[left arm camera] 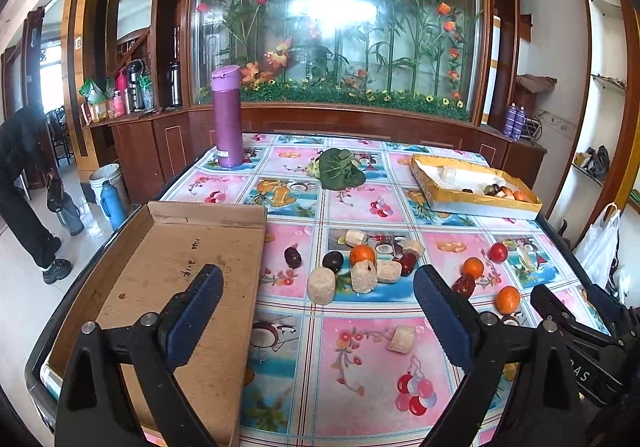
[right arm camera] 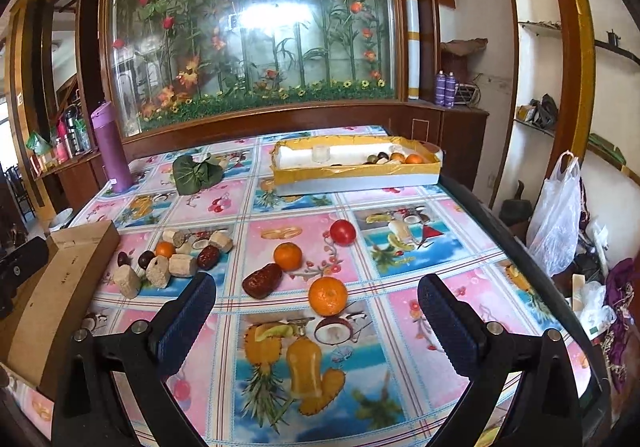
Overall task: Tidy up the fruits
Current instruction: 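Grasp a tan cylindrical cake with the left tool while the right tool grasps an orange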
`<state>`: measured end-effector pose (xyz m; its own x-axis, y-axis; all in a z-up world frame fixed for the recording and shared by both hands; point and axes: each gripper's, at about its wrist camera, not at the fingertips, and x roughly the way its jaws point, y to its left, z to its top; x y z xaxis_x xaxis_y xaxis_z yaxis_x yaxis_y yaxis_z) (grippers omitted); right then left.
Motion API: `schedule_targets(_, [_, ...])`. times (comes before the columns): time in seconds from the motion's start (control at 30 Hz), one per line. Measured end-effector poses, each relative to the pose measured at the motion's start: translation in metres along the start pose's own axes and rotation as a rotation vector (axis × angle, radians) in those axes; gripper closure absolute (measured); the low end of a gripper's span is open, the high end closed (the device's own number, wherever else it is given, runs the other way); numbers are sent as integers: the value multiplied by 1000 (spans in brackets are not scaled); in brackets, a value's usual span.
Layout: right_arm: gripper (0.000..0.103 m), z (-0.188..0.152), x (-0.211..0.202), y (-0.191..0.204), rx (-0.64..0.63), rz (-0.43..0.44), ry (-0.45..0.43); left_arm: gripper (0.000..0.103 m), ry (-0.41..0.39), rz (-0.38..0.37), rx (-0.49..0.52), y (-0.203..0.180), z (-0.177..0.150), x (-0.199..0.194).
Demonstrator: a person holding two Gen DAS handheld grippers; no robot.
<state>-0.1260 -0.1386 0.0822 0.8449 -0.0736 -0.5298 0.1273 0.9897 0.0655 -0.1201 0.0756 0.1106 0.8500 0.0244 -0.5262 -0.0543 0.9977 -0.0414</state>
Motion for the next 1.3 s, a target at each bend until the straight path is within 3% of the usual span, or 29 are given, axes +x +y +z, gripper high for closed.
schedule_targets(0.5, [1, -8, 26, 11, -38, 33, 58, 7, 84, 46, 24, -3, -5, 32])
schedule_targets(0.97, [1, -9, 44, -1, -16, 53, 111, 7, 144, -21, 34, -15, -10, 54])
schedule_targets(1.13, [1, -1, 46, -16, 4, 66, 139, 7, 155, -17, -6, 12, 2, 60])
schedule_targets(1.3, [1, 20, 48, -34, 14, 63, 159, 7, 178, -5, -108, 52, 12, 67])
